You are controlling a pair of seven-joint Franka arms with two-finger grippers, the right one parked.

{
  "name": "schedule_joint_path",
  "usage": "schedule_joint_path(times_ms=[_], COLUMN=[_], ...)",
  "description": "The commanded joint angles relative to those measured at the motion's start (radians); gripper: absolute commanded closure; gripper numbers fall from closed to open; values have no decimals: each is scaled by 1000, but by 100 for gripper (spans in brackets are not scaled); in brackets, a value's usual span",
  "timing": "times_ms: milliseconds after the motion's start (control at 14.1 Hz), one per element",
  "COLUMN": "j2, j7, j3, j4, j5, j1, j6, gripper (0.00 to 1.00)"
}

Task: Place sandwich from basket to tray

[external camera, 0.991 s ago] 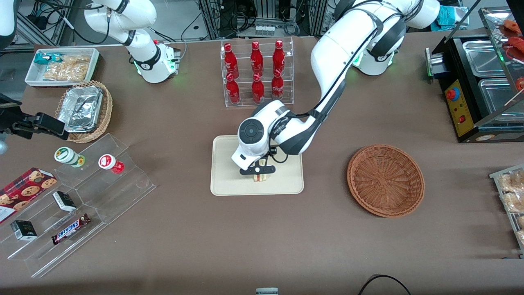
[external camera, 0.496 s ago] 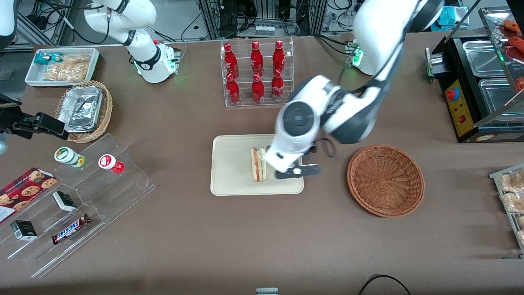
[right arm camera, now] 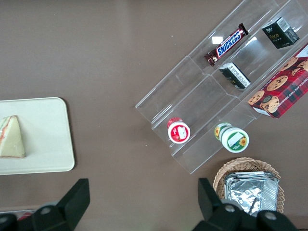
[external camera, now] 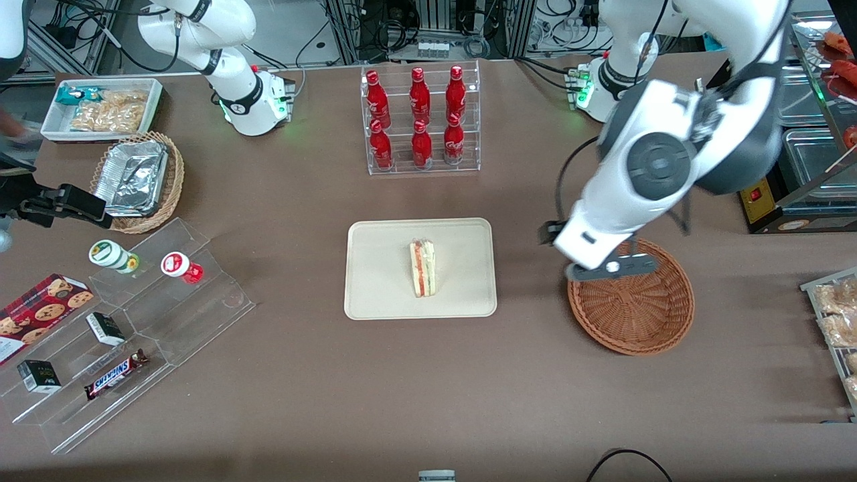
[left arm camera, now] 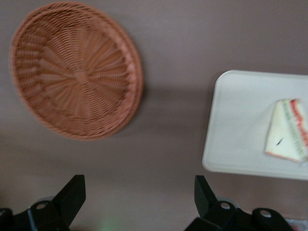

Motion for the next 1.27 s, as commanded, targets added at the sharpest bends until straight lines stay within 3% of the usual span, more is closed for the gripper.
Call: schedule_joint_path(times_ms=[0,212,1204], j2=[-86,-131,-263], j7=[89,100,148], j3=[-7,-5,33], j4=[-57,-57,-20], j5=[-12,-4,-2], j1=[96,161,176], j6=[-51,-74,-108], gripper=[0,0,0])
